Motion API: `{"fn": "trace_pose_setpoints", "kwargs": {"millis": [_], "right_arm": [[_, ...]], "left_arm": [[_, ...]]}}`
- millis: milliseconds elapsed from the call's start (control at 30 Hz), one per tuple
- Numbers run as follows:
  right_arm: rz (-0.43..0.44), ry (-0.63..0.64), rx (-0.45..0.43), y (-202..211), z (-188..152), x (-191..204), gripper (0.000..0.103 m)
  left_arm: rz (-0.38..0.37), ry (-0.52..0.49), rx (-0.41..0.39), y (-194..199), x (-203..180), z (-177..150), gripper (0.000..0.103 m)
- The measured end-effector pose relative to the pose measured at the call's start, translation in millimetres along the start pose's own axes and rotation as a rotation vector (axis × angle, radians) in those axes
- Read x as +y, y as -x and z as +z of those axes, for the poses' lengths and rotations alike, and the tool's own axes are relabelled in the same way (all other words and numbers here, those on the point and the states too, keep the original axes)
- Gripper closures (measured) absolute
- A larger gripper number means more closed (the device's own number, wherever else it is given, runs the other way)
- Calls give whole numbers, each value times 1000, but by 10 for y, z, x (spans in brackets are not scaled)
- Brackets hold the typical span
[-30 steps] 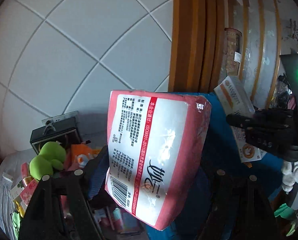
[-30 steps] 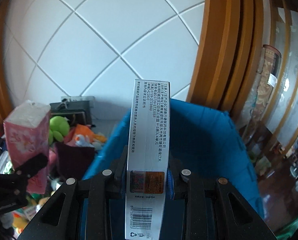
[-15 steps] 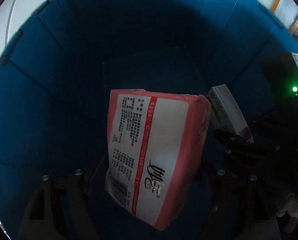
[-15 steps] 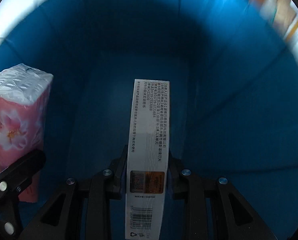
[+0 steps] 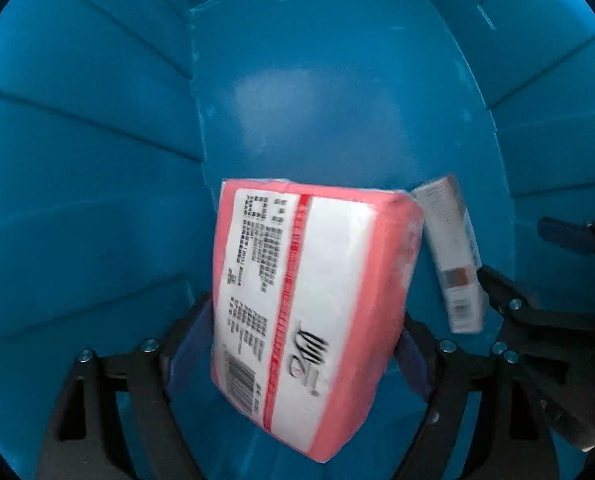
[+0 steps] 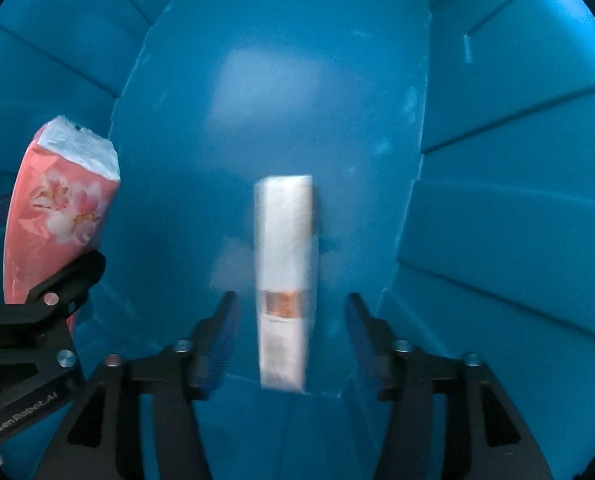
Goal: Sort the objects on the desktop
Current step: 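Carry tissue pack and medicine box into blue crate and open both tools, then withdraw both tools from the crate back toward the pile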
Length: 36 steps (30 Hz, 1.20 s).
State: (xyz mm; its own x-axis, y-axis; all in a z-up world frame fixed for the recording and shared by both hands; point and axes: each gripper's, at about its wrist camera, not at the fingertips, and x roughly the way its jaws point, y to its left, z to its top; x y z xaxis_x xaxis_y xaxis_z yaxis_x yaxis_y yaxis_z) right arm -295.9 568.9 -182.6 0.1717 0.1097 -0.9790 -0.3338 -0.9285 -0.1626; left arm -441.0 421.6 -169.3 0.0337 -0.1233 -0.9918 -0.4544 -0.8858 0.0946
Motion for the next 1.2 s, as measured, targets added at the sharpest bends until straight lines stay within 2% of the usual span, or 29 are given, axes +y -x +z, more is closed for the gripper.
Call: {"fn": "trace_pose_setpoints", "kwargs": {"millis": [33, 100, 133, 200, 233, 400, 667, 833, 1033, 1200], "right_arm": [[-11, -1, 1, -7, -5, 2, 34], [-33, -5, -1, -29, -23, -44, 18], [-43, -9, -4, -37, -31, -83, 14], [-63, -8, -21, -17, 44, -117, 3], [-64, -5, -29, -9, 77, -121, 0], [47, 35, -11, -8, 59, -6, 0], [68, 59, -41, 93, 46, 32, 0], [116, 106, -120, 357, -2, 35, 0], [247, 128, -312, 1059, 15, 58, 0], [272, 160, -492, 1734, -144, 130, 0]], "left_arm": [[8, 0, -10, 16, 3, -8, 21], [18, 12, -30, 54, 23, -20, 21], [16, 22, -36, 67, 31, -45, 20], [4, 40, -48, 122, 59, 40, 10], [-7, 47, -53, 140, 71, 38, 0], [-17, 27, -60, 151, 150, 198, 0], [-65, 15, -136, 267, 164, 177, 0], [-38, 6, -316, 751, 182, 57, 0], [-48, 42, -534, 1547, 320, -235, 0], [-31, 94, -712, 2251, 657, -719, 0]]}}
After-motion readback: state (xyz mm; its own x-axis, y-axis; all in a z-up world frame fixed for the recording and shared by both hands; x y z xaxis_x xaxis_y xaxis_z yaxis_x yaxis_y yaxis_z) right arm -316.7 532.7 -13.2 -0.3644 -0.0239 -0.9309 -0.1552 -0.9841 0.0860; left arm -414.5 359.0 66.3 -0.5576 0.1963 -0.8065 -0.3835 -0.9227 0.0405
